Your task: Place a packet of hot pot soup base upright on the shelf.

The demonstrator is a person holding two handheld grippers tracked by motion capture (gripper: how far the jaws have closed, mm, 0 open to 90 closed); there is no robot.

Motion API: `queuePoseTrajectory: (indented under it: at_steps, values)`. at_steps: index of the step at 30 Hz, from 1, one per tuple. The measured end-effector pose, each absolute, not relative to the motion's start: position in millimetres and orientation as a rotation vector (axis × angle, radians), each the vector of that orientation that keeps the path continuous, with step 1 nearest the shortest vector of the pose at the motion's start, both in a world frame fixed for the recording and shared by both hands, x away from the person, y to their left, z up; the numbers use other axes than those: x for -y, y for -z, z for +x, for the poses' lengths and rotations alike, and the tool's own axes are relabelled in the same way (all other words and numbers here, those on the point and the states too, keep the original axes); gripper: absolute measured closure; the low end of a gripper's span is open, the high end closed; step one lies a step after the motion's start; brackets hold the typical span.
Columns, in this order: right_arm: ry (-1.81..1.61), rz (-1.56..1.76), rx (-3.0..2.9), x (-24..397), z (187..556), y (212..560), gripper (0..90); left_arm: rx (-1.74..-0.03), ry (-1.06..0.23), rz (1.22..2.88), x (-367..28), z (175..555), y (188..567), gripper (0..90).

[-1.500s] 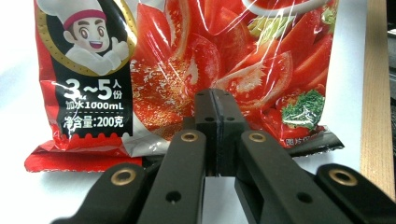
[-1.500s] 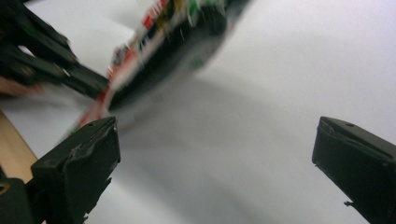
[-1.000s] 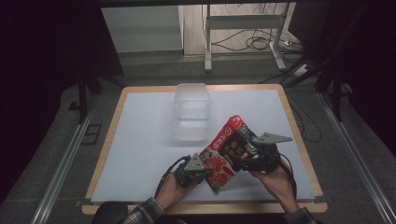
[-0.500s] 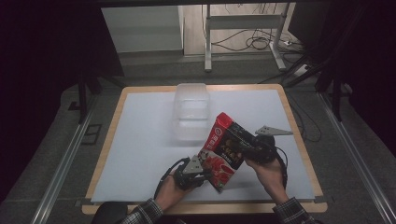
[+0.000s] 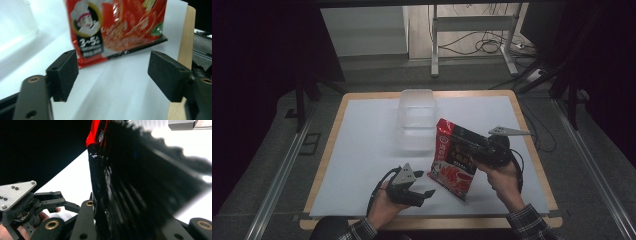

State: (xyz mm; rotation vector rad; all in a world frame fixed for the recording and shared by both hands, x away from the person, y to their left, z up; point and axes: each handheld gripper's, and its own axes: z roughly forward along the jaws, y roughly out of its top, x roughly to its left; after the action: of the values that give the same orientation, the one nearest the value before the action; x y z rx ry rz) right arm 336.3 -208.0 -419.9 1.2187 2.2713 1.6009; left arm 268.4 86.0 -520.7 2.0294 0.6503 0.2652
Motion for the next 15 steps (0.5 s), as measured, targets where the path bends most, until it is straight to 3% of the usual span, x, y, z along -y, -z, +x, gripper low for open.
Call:
queuePoseTrajectory:
  at_steps: [15]
  values:
    - [-1.620,1.236,-2.224,224,345,397,73.9,-0.694,-0.335,2.053,-99,256,520,12.2]
